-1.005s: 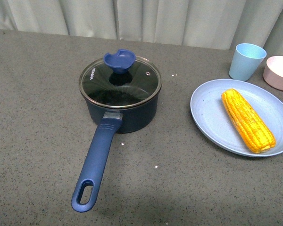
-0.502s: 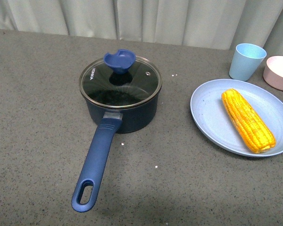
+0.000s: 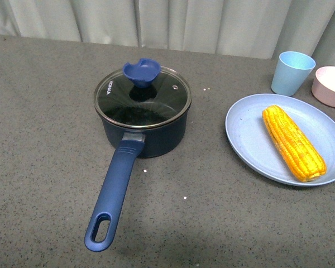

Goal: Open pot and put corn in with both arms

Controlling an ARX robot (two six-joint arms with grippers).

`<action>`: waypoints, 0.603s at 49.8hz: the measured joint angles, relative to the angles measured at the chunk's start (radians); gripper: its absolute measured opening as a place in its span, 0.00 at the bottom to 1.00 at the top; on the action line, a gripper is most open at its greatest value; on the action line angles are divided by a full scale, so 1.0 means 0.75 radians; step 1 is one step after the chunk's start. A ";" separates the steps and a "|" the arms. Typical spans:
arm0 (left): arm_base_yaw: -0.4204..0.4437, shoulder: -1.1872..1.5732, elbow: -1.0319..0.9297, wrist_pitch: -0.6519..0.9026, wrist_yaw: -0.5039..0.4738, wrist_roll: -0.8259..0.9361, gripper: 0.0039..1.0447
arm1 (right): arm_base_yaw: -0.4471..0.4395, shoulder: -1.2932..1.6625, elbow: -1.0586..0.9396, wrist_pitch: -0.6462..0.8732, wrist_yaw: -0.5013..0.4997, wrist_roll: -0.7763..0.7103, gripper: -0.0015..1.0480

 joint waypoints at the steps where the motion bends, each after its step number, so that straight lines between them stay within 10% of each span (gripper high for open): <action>1: 0.000 0.000 0.000 0.000 0.000 0.000 0.94 | 0.000 0.000 0.000 0.000 0.000 0.000 0.91; 21: 0.013 0.120 0.010 -0.063 0.163 0.027 0.94 | 0.000 0.000 0.000 0.001 -0.001 0.000 0.91; 30: -0.217 0.717 0.005 0.579 0.013 -0.031 0.94 | 0.000 0.000 0.000 0.000 0.000 0.000 0.91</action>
